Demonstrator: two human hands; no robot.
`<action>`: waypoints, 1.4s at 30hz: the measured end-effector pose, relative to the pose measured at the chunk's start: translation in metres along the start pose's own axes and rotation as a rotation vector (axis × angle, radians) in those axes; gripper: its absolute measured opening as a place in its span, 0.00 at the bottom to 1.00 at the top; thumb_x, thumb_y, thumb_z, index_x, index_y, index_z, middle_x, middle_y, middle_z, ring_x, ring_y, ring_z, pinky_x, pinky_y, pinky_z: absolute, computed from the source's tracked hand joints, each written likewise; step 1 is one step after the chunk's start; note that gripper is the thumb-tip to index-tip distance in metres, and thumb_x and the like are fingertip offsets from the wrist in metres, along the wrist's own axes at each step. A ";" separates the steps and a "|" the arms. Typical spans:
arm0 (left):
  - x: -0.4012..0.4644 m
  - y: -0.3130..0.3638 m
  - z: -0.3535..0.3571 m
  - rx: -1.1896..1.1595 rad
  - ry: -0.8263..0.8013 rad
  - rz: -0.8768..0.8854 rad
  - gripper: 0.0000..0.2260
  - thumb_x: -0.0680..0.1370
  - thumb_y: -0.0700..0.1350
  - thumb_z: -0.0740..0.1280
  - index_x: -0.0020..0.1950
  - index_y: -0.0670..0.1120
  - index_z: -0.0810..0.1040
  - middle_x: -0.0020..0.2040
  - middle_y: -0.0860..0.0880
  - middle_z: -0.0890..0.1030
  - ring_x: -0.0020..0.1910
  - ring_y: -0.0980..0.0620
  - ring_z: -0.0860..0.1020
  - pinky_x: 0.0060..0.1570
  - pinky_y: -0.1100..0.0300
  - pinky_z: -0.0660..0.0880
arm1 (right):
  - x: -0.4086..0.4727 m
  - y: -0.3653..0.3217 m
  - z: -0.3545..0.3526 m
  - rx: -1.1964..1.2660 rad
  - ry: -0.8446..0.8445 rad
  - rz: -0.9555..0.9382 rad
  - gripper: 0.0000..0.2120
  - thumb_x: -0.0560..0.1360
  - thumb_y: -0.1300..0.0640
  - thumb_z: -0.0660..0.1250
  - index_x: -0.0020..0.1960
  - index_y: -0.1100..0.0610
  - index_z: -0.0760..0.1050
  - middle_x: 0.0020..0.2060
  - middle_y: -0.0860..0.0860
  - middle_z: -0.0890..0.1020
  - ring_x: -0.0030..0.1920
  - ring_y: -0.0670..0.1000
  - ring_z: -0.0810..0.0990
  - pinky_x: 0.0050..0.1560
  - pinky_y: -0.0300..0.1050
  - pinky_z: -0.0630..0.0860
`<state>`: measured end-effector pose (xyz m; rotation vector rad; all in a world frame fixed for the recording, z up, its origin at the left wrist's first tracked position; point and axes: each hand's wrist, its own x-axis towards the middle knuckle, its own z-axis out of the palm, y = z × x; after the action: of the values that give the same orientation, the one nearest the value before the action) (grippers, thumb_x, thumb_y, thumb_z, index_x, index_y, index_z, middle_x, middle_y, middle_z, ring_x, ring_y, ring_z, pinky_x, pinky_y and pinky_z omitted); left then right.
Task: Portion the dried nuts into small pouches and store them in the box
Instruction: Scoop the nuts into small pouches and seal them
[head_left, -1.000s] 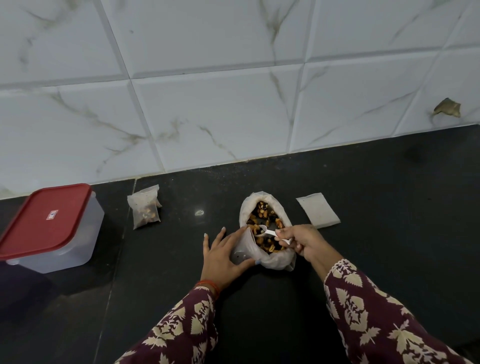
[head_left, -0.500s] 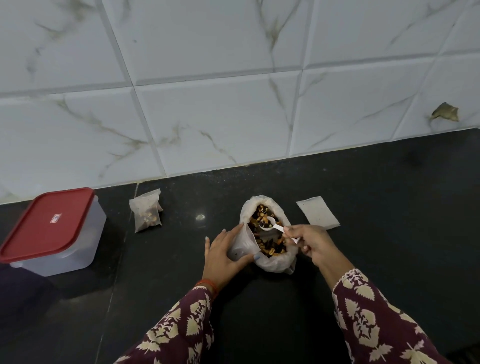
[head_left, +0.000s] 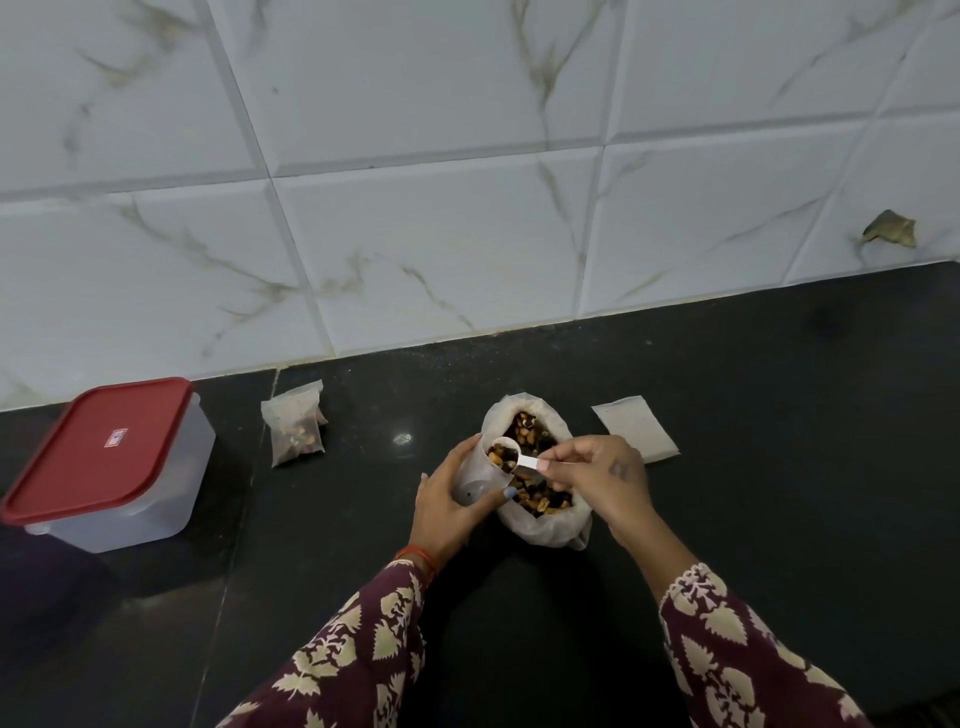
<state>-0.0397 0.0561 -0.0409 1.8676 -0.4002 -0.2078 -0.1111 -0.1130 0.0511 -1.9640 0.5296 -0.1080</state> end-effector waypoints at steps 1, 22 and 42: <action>-0.001 0.000 0.000 -0.002 0.003 0.002 0.32 0.63 0.69 0.72 0.65 0.68 0.67 0.64 0.64 0.74 0.65 0.58 0.72 0.69 0.39 0.61 | -0.001 0.000 0.004 -0.146 0.023 -0.088 0.03 0.70 0.54 0.74 0.44 0.49 0.83 0.37 0.45 0.84 0.39 0.43 0.81 0.43 0.37 0.76; -0.005 -0.001 0.002 -0.016 0.026 0.024 0.28 0.64 0.67 0.72 0.62 0.72 0.67 0.62 0.65 0.75 0.64 0.61 0.72 0.72 0.39 0.54 | 0.004 0.036 0.020 -0.501 0.337 -1.008 0.09 0.72 0.58 0.64 0.42 0.55 0.84 0.39 0.48 0.85 0.40 0.46 0.82 0.38 0.39 0.79; -0.008 0.001 0.001 0.003 0.017 0.015 0.28 0.64 0.66 0.73 0.62 0.67 0.69 0.59 0.63 0.78 0.62 0.59 0.74 0.69 0.38 0.61 | 0.007 0.035 0.016 -0.078 0.441 -0.552 0.08 0.70 0.63 0.73 0.48 0.55 0.83 0.40 0.47 0.84 0.39 0.40 0.80 0.40 0.30 0.76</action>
<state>-0.0477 0.0580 -0.0405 1.8677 -0.4026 -0.1808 -0.1114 -0.1147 0.0125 -2.1240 0.2546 -0.8921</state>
